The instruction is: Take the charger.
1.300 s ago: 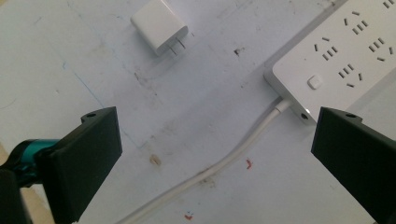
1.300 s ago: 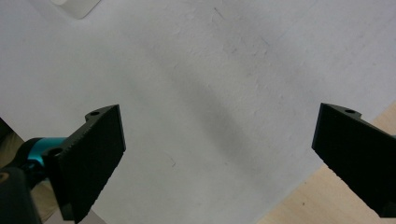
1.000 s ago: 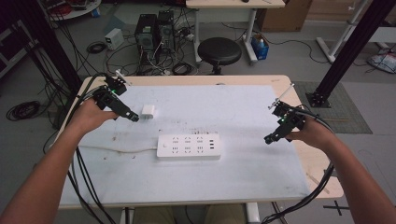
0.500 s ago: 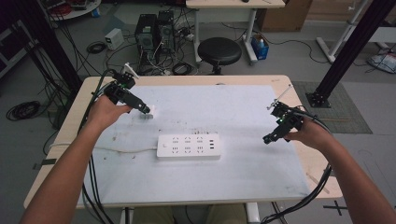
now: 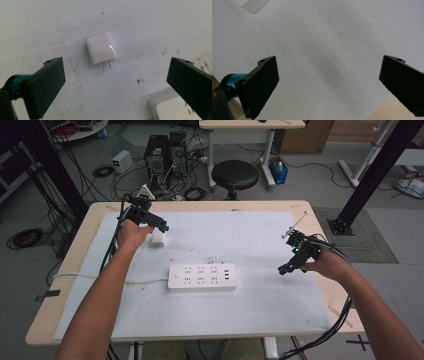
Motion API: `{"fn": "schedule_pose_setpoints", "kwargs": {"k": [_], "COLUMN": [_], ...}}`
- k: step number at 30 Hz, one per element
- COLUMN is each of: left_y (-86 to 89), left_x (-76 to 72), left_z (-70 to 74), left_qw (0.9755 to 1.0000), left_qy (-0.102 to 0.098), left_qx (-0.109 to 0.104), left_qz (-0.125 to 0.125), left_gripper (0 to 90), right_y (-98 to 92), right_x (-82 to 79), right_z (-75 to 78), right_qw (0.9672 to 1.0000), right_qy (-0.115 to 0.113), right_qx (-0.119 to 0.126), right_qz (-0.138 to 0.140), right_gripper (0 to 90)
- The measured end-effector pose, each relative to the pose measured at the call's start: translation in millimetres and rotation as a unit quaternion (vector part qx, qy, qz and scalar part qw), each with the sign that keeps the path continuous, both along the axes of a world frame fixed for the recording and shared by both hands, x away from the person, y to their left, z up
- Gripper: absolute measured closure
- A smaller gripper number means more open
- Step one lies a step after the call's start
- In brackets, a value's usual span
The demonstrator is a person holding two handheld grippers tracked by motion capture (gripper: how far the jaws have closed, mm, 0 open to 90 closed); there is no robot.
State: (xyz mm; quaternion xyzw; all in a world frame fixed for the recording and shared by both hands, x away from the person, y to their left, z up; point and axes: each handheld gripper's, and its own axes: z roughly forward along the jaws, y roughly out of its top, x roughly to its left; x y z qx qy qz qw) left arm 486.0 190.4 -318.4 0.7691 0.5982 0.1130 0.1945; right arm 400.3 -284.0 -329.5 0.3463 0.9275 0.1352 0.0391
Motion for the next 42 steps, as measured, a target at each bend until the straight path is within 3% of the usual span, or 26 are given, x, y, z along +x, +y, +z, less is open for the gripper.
{"fn": "schedule_pose_setpoints", "kwargs": {"k": [6,16,19,21,28,42], "left_y": [-4.2,-10.9,-11.2,-11.4,-11.7,-11.1], "left_x": [17.6,30.7,35.4,38.0,42.7,45.6], "left_z": [-28.1,-61.6,-69.1,-73.2,-86.9,-98.0], "left_qw": [0.9991,0.9974,0.9971,0.9966,0.9957,0.9957], "left_qy": [0.017,0.029,0.029,0.031,0.038,0.047], "left_qx": [0.002,0.009,0.002,-0.003,0.011,0.001], "left_qz": [0.039,0.065,0.07,0.076,0.083,0.08], "left_gripper": [1.9,2.0,6.9,6.9,7.6,26.2], "right_y": [0.4,0.4,-0.2,0.0,-3.4,-5.7], "right_x": [0.7,-3.8,-5.3,-6.4,-3.8,-0.6], "right_z": [-0.6,-0.3,-1.1,-2.7,-5.0,-10.5], "right_qw": [1.0,1.0,0.9999,0.9999,0.9998,0.9997], "right_qy": [0.0,0.0,0.0,0.004,0.004,0.012], "right_qx": [0.001,0.007,0.01,0.014,0.017,0.019], "right_qz": [-0.002,0.004,0.005,-0.001,0.003,0.0], "right_gripper": [2.0,2.0,2.0,2.0,2.0,2.0]}}
